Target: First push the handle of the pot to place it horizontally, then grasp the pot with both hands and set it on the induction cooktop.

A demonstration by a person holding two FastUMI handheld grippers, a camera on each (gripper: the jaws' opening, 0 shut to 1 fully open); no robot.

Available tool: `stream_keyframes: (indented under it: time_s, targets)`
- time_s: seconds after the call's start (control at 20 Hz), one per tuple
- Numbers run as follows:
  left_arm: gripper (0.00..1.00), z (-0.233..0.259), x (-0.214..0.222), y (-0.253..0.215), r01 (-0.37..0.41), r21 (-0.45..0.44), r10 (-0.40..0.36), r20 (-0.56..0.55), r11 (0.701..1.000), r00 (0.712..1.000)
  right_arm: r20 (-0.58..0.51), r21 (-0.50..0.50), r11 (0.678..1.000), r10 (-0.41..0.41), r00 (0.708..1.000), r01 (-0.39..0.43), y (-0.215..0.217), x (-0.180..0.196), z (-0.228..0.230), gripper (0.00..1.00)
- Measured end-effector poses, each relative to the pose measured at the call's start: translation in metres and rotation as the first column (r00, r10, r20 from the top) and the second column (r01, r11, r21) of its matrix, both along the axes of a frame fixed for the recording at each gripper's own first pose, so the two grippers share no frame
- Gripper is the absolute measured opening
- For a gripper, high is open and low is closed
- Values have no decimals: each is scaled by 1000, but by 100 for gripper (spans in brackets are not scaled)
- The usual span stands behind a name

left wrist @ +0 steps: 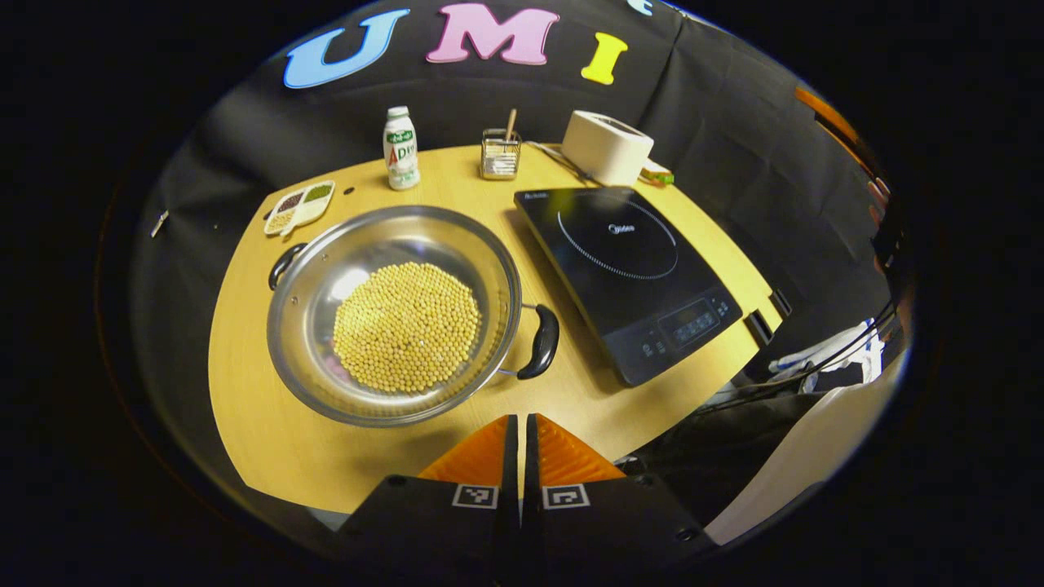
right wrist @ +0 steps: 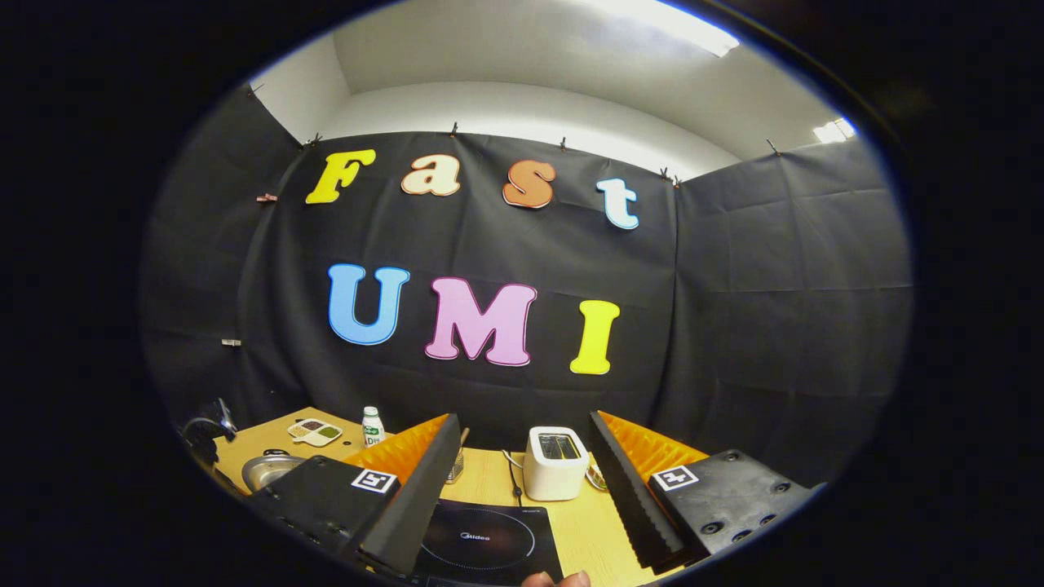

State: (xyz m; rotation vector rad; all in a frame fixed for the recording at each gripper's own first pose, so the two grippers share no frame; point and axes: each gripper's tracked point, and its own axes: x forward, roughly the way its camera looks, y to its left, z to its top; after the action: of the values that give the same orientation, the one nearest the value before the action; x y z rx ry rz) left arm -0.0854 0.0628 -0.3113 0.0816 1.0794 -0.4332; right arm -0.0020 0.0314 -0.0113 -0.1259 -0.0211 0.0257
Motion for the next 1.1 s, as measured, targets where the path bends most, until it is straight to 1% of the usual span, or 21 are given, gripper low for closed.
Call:
stream_keyframes:
  time_s: [0.1, 0.2, 0.25, 0.3, 0.45, 0.5, 0.55, 0.65, 0.75, 0.8, 0.85, 1.0, 1.1]
  targets:
    - [6, -14, 5, -3, 11, 14, -11, -41, 1000, 999, -11, 0, 1000, -7, 1000, 7, -1, 1, -3, 96]
    - [7, -24, 10, -5, 26, 32, -24, -61, 999, 998, -16, -1, 1000, -15, 1000, 15, -4, 2, -5, 99]
    - [6, -28, 13, -5, 32, 46, -29, -69, 998, 997, -17, -4, 1000, -19, 1000, 19, -4, 3, -4, 99]
    - [5, -33, 17, -5, 36, 64, -32, -74, 997, 997, -19, -9, 1000, -23, 1000, 23, -5, 3, -5, 98]
    - [6, -40, 31, -10, 45, 86, -38, -85, 995, 996, -28, -26, 999, -31, 999, 30, -6, 6, -10, 98]
    - [6, -43, 34, -14, 50, 91, -41, -91, 995, 995, -32, -27, 999, -30, 999, 30, -6, 6, -11, 99]
    - [6, -44, 36, -16, 57, 100, -47, -95, 993, 994, -34, -28, 999, -31, 999, 30, -7, 7, -11, 98]
    - [5, -46, 42, -22, 63, 115, -52, -92, 991, 994, -33, -32, 999, -35, 999, 34, -9, 9, -12, 98]
    - [6, -46, 48, -28, 51, 129, -40, -82, 990, 996, -35, -37, 999, -41, 999, 40, -12, 11, -14, 98]
    - [6, -47, 53, -32, 41, 132, -32, -75, 990, 997, -39, -38, 998, -44, 998, 42, -13, 12, -14, 96]
    - [6, -47, 58, -36, 32, 134, -23, -69, 990, 997, -40, -39, 998, -46, 998, 44, -14, 13, -15, 98]
    - [5, -48, 73, -47, 7, 145, 2, -60, 989, 998, -39, -45, 998, -50, 998, 48, -17, 18, -17, 98]
    - [5, -49, 84, -53, 3, 158, 7, -60, 987, 998, -43, -45, 998, -51, 998, 49, -20, 22, -19, 98]
